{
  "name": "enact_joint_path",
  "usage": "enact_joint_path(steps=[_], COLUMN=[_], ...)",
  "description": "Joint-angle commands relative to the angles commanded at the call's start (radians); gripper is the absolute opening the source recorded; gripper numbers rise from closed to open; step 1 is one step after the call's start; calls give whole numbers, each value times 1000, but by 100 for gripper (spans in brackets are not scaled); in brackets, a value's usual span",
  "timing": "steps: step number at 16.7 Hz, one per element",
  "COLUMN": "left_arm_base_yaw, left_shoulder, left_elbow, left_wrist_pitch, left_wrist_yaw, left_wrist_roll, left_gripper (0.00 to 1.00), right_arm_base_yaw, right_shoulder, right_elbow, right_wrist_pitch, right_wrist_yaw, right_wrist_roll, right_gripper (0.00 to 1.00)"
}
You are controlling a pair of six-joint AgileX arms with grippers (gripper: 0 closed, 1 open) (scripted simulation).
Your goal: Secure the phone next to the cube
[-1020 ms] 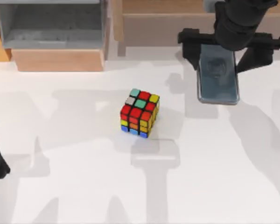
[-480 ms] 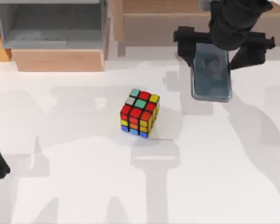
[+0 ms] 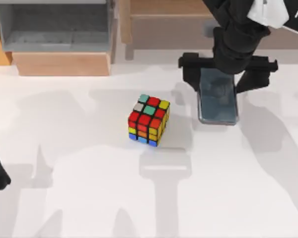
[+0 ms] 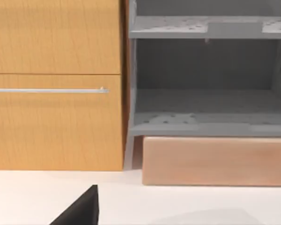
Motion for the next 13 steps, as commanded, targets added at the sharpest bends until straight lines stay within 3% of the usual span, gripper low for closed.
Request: enact_joint_path(steps=[12, 13], left_arm_base_yaw=[0, 0], left_shoulder=[0, 0], left_elbow=[0, 0], left_wrist_pitch=[0, 0], left_wrist_yaw=[0, 0], left_wrist_roll=[0, 0], left_gripper=[100, 100], right_arm_base_yaw=[-3, -3], right_shoulder=[120, 120], right_elbow=[-91, -91], right_wrist_pitch=[40, 40], right_wrist_yaw=[-4, -4], right_wrist_roll=[-8, -8], right_gripper=[0, 8])
